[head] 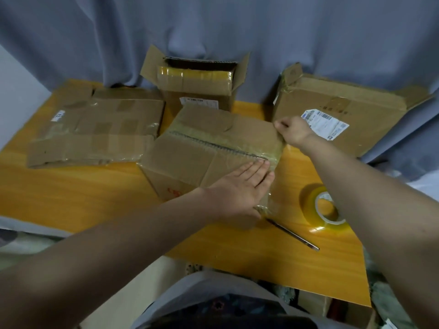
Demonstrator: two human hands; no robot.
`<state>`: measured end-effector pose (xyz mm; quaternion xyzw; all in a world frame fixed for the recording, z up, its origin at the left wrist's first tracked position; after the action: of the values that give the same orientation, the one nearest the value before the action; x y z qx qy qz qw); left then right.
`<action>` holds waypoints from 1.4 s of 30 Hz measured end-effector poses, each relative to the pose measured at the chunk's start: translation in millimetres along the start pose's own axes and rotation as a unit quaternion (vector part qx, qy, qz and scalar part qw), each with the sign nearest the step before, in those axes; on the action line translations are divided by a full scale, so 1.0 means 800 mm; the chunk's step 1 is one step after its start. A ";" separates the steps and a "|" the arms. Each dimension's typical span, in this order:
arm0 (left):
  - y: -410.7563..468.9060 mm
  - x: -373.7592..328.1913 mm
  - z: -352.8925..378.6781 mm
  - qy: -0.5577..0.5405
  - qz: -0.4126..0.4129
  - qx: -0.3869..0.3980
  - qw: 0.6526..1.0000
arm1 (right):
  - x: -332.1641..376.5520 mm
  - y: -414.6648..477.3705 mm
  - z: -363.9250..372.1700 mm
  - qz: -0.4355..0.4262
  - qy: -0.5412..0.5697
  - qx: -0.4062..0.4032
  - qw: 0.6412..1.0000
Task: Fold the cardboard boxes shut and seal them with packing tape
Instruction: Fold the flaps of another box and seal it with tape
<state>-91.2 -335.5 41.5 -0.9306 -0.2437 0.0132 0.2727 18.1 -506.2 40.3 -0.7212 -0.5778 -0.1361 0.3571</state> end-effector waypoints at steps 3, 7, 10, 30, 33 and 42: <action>0.001 -0.021 -0.010 0.021 0.012 0.002 1.000 | -0.012 -0.013 -0.007 0.013 0.039 -0.024 0.999; 0.008 -0.047 -0.031 0.020 0.017 0.006 1.000 | -0.037 -0.030 -0.029 0.030 0.117 -0.075 0.990; 0.007 -0.045 -0.036 0.050 0.032 -0.015 0.998 | -0.040 -0.041 -0.038 0.027 0.141 -0.089 0.986; -0.147 0.118 0.089 0.113 0.000 -0.035 0.993 | 0.027 -0.072 0.102 -0.005 0.051 -0.006 0.999; -0.161 0.112 0.127 0.028 -0.044 -0.004 0.999 | 0.033 -0.086 0.101 -0.086 -0.052 0.024 0.995; -0.190 0.066 0.162 -0.164 -0.110 -0.236 0.951 | -0.010 -0.095 0.082 -0.249 -0.100 0.171 0.948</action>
<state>-133.2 -134.9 14.7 -0.9209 -0.3820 0.0777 0.0013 -69.3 -461.8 16.2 -0.4926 -0.7863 -0.0471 0.3700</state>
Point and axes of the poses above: each hand's wrist, its own y-axis towards the middle knuckle, its own z-axis out of the palm, x = y × z, the point moved 4 cm from there along y, towards the middle knuckle, and after that the axes turned 11 degrees about x, right-handed, at the moved point
